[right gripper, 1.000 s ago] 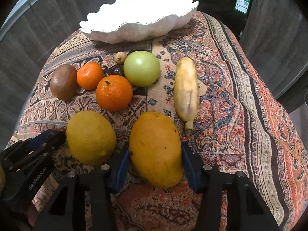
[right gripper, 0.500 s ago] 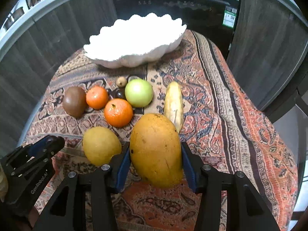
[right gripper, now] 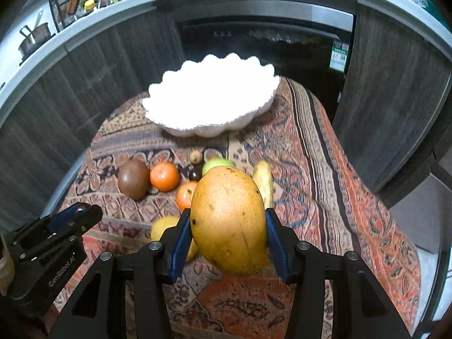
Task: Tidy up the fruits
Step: 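Lift the plum with the left gripper while the right gripper carries the mango to the bowl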
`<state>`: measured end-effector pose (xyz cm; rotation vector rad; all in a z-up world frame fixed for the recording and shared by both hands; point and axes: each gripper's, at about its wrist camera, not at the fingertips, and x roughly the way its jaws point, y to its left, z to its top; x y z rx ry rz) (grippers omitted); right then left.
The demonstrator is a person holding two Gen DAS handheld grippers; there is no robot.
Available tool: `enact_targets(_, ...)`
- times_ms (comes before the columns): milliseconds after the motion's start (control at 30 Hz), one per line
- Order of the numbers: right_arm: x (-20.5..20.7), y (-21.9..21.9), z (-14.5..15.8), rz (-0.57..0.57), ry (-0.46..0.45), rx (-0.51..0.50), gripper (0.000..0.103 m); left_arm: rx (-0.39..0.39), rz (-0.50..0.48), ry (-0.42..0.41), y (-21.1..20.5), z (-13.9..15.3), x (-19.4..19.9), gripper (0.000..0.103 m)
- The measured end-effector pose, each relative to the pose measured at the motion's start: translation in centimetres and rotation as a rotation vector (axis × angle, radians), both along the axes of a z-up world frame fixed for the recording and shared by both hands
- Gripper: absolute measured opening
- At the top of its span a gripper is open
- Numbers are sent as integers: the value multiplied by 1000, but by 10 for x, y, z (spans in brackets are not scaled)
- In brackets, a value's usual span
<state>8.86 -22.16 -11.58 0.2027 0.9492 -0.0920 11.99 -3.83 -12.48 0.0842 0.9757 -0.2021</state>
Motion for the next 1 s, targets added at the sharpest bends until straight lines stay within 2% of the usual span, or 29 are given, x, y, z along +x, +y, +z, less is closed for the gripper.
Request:
enact_targets(300, 33, -5, 21, -2, -67, -9, 51, -15, -1, -64, -6, 26, 34, 28)
enact_targets(533, 59, -11, 29, -1, -87, -6, 51, -31, -6, -82, -12, 41, 64, 28)
enact_targets(1000, 128, -33, 35, -38, -116, -32, 51, -15, -30, -101, -38, 45, 140, 28)
